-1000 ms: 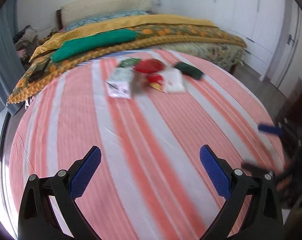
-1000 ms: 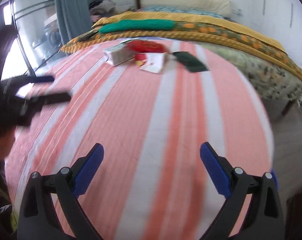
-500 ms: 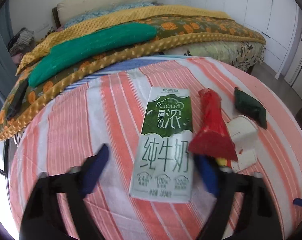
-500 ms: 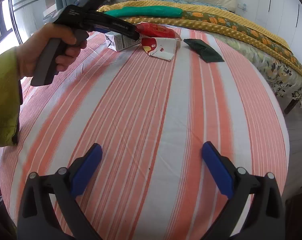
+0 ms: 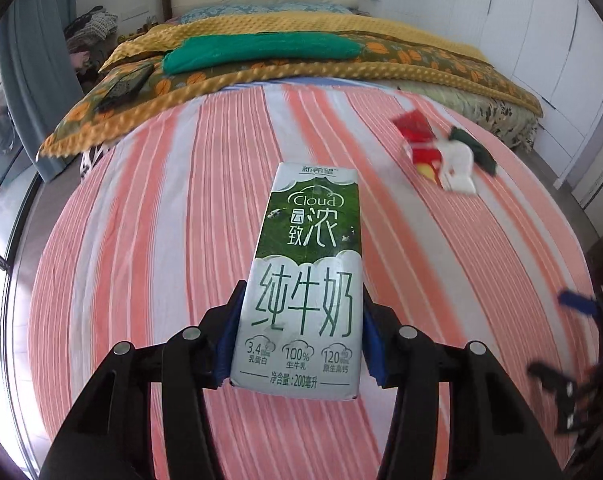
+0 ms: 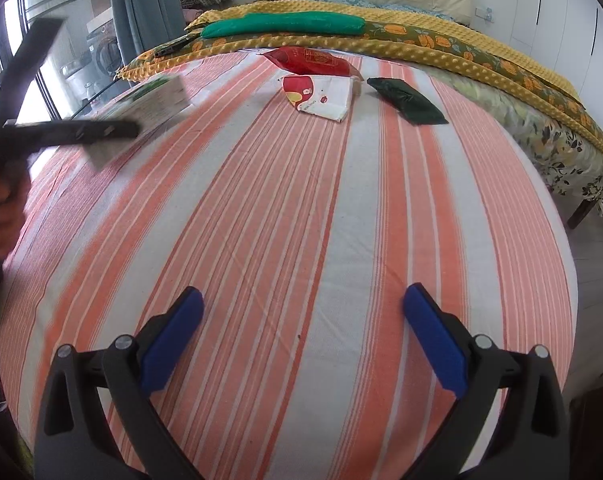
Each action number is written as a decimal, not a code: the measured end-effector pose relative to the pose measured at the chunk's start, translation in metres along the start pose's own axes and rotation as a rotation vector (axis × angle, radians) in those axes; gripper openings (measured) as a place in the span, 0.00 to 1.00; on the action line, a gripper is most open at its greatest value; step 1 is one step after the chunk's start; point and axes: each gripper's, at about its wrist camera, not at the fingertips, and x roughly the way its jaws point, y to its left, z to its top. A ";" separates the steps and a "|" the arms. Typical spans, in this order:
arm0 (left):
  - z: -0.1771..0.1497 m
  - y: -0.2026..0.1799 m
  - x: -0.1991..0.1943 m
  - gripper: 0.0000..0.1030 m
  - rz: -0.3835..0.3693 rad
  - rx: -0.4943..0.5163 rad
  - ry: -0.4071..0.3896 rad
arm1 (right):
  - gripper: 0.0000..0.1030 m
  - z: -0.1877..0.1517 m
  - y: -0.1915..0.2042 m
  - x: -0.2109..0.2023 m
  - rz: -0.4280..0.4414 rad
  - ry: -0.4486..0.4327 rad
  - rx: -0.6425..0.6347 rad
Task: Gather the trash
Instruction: 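Grasp the green-and-white milk carton with the left tool, then grasp the white-red paper wrapper with the right tool while the left tool holds the carton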
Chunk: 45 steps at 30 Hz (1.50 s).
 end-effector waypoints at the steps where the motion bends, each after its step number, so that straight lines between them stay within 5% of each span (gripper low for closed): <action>1: -0.008 -0.001 -0.004 0.50 -0.006 0.003 -0.001 | 0.95 0.000 0.000 0.000 0.001 0.000 0.000; 3: -0.017 -0.006 -0.009 0.51 -0.013 0.008 -0.007 | 0.95 -0.001 0.000 -0.001 0.003 0.000 0.002; 5: -0.020 -0.011 -0.009 0.74 -0.011 0.021 -0.019 | 0.95 0.000 -0.001 -0.001 0.022 0.000 0.000; 7: -0.022 -0.013 -0.005 0.80 0.014 0.043 -0.036 | 0.95 0.005 -0.006 -0.002 0.065 0.005 -0.012; 16: -0.027 -0.006 0.010 0.86 0.024 0.029 -0.005 | 0.95 0.107 -0.061 0.037 0.168 -0.048 0.039; 22: -0.027 -0.007 0.010 0.88 0.038 0.033 -0.002 | 0.93 0.144 -0.056 0.081 0.229 -0.051 0.037; 25: -0.027 -0.007 0.009 0.88 0.037 0.033 -0.001 | 0.81 0.143 -0.035 0.089 0.386 -0.009 0.003; 29: -0.027 -0.007 0.009 0.89 0.036 0.034 0.000 | 0.80 0.130 -0.022 0.063 0.577 0.005 -0.056; 34: -0.027 -0.007 0.010 0.90 0.035 0.038 0.004 | 0.81 0.140 -0.043 0.062 0.281 -0.012 -0.060; 39: -0.027 -0.008 0.010 0.90 0.035 0.037 0.005 | 0.80 0.167 -0.042 0.102 0.224 -0.004 -0.003; 43: -0.027 -0.008 0.011 0.91 0.035 0.037 0.005 | 0.36 0.167 -0.016 0.106 0.215 0.001 -0.061; 45: -0.027 -0.008 0.010 0.91 0.035 0.037 0.005 | 0.35 0.155 -0.011 0.088 0.235 0.015 -0.081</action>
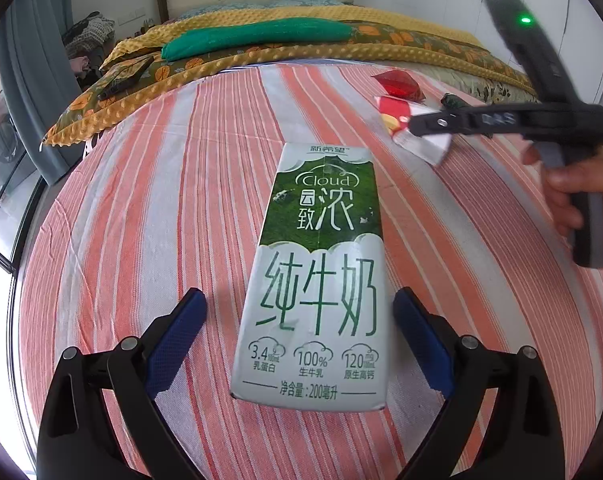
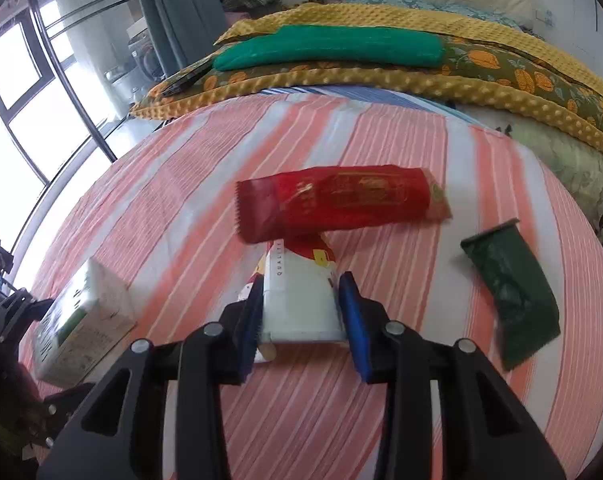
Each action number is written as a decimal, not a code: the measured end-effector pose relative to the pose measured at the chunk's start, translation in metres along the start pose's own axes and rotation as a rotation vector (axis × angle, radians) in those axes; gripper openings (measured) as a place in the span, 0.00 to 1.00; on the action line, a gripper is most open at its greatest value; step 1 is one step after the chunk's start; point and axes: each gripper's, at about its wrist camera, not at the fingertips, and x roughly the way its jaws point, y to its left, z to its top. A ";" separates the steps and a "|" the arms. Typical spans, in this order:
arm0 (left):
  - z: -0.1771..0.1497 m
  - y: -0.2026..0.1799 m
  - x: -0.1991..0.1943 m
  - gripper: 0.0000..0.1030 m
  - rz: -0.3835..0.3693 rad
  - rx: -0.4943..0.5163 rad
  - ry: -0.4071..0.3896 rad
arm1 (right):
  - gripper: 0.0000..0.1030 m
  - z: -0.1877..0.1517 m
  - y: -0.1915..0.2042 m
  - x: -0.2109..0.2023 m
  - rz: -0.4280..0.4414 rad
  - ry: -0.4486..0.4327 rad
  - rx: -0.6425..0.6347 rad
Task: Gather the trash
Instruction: 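Grasp the white-red paper wrapper with the right tool while the left tool holds the carton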
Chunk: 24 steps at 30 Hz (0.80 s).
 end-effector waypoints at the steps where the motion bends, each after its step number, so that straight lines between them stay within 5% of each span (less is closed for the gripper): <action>1: 0.000 0.000 0.000 0.91 0.000 0.000 0.000 | 0.35 -0.007 0.007 -0.009 -0.015 0.006 -0.027; 9: 0.000 0.000 0.000 0.92 -0.002 -0.002 0.002 | 0.35 -0.104 0.028 -0.094 -0.084 -0.021 0.081; 13: -0.001 -0.001 -0.001 0.94 -0.001 -0.001 0.006 | 0.72 -0.139 0.030 -0.090 -0.144 -0.045 0.145; 24: -0.019 -0.004 -0.013 0.96 0.035 -0.021 0.012 | 0.88 -0.142 0.050 -0.071 -0.229 -0.008 0.075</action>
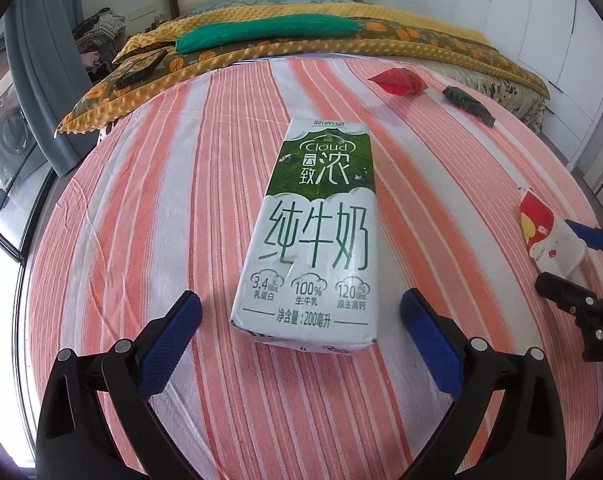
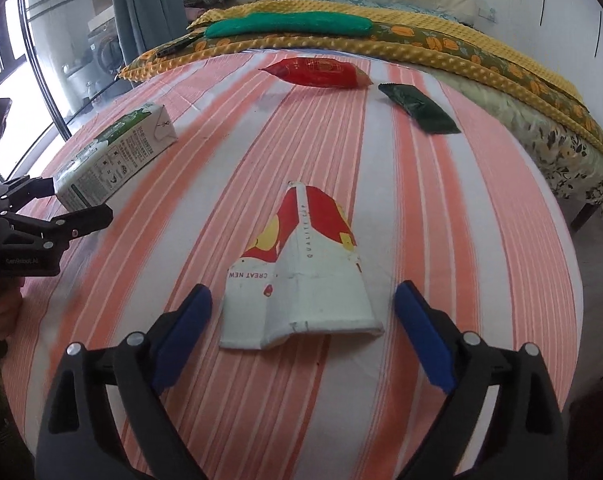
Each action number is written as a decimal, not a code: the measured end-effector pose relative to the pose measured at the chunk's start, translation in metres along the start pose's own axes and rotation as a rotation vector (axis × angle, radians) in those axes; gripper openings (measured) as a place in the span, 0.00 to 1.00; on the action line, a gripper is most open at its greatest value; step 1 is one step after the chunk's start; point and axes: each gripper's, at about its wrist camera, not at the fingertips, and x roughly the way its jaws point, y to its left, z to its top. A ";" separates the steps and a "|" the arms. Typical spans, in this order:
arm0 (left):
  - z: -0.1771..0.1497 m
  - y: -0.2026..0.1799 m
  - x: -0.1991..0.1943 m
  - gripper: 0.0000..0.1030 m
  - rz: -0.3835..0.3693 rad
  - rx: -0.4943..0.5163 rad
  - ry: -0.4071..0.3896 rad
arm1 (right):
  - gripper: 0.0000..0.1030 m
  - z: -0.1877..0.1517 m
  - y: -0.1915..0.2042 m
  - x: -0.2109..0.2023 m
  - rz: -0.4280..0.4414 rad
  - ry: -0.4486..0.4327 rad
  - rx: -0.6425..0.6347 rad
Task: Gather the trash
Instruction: 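Grasp the white-red paper wrapper with the right tool while the left tool holds the carton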
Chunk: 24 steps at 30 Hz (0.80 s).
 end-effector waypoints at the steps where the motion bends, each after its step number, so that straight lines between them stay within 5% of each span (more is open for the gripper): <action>1: 0.000 0.000 0.000 0.96 -0.003 -0.002 0.000 | 0.89 0.000 -0.001 0.001 0.002 0.001 0.001; 24: 0.001 0.001 0.000 0.96 -0.005 -0.004 0.001 | 0.91 -0.002 -0.001 0.000 0.003 0.005 -0.001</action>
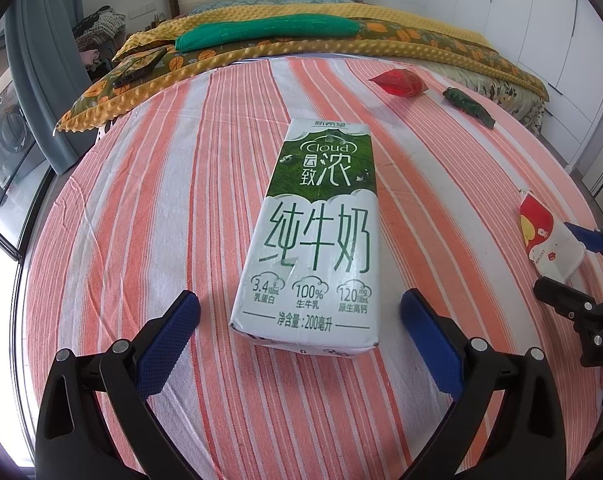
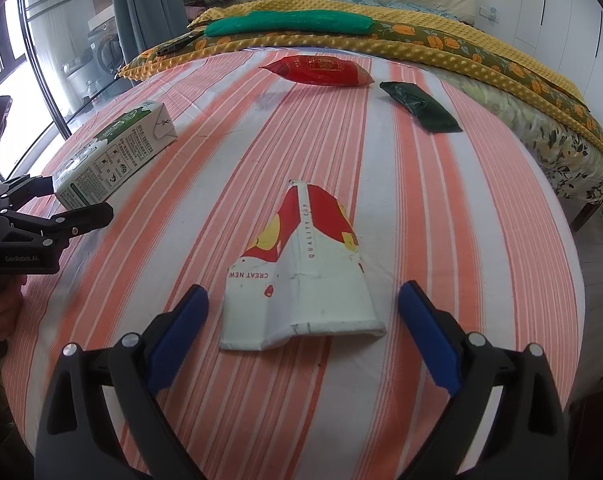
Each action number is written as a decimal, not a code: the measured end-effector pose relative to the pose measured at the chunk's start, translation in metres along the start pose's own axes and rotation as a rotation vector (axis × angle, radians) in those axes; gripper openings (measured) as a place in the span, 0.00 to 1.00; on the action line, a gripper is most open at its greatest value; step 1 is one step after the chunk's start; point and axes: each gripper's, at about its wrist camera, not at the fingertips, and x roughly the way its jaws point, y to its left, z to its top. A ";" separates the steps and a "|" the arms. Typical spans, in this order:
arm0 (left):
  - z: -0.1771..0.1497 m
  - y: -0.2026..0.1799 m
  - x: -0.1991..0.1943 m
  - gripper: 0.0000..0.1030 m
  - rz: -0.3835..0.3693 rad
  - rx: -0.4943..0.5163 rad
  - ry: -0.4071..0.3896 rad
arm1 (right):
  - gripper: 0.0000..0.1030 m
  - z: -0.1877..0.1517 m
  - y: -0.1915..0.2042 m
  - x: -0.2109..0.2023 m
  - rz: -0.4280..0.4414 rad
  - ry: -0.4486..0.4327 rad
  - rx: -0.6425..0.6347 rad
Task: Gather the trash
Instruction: 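Grasp the white-red paper wrapper with the right tool while the left tool holds the carton, then carry the carton and wrapper over the blue basket and open both tools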
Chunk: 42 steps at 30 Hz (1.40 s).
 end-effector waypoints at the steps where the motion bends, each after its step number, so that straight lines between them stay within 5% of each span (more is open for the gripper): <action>1: 0.000 0.000 0.000 0.96 0.000 0.000 0.000 | 0.91 0.000 0.000 0.000 0.000 0.000 0.000; 22: 0.000 0.000 0.000 0.96 -0.005 -0.002 0.000 | 0.91 0.001 -0.001 0.000 0.003 0.000 0.001; 27: 0.006 0.011 -0.007 0.95 -0.152 0.009 0.003 | 0.92 -0.001 -0.006 -0.004 0.062 0.001 -0.004; 31: 0.021 0.016 -0.016 0.95 -0.226 0.008 0.002 | 0.90 0.005 -0.014 -0.011 0.133 0.093 -0.003; 36: 0.044 0.002 -0.002 0.93 -0.207 0.099 0.042 | 0.75 0.027 -0.027 -0.007 0.180 0.192 0.064; 39: 0.052 -0.001 0.005 0.80 -0.195 0.126 0.069 | 0.64 0.033 -0.032 0.001 0.203 0.223 0.095; 40: 0.053 -0.001 0.006 0.74 -0.187 0.132 0.075 | 0.57 0.034 -0.031 0.003 0.204 0.234 0.089; 41: 0.054 -0.001 0.008 0.64 -0.181 0.137 0.081 | 0.39 0.035 -0.030 0.001 0.185 0.230 0.074; 42: 0.055 -0.002 0.009 0.57 -0.173 0.143 0.088 | 0.38 0.034 -0.029 0.000 0.189 0.231 0.069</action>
